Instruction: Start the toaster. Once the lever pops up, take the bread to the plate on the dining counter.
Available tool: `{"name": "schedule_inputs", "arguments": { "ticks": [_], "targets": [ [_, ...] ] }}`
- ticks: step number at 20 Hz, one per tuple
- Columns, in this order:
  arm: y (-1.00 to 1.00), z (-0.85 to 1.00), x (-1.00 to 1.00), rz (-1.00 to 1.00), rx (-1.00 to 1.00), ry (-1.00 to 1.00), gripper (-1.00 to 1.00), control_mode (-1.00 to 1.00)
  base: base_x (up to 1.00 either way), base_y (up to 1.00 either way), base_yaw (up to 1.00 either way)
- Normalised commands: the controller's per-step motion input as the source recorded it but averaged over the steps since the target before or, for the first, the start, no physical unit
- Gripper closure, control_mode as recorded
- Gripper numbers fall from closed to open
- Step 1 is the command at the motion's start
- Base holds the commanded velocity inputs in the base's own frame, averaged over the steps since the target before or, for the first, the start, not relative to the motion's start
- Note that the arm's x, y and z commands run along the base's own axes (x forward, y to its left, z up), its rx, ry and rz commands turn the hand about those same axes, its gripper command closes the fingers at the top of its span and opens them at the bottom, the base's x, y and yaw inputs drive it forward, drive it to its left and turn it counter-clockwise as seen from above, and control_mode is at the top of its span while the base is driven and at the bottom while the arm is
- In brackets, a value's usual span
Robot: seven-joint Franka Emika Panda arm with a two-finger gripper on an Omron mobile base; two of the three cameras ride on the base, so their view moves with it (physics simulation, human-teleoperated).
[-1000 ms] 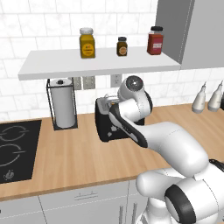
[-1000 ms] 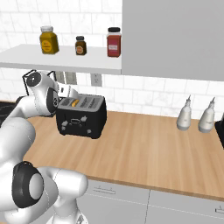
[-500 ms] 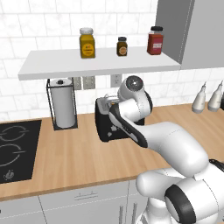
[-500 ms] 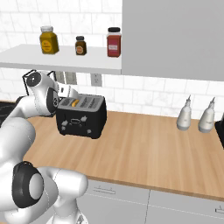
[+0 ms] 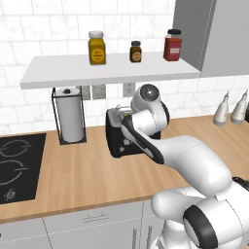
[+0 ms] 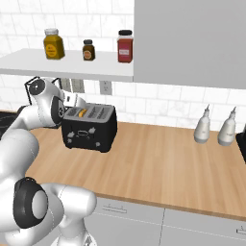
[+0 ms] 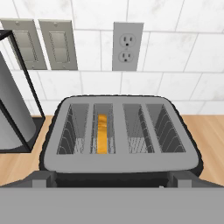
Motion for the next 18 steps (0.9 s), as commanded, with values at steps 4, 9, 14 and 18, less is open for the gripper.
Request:
{"name": "schedule_inputs", "arguments": {
  "ticks": [4, 9, 14, 18],
  "targets": [
    [0.00, 0.00, 0.00, 0.00, 0.00, 0.00, -1.00, -1.00, 0.00, 0.00, 0.00],
    [0.00, 0.00, 0.00, 0.00, 0.00, 0.00, -1.00, -1.00, 0.00, 0.00, 0.00],
    [0.00, 0.00, 0.00, 0.00, 0.00, 0.00, -1.00, -1.00, 0.00, 0.00, 0.00],
    [0.00, 0.00, 0.00, 0.00, 0.00, 0.00, -1.00, -1.00, 0.00, 0.00, 0.00]
  ]
}}
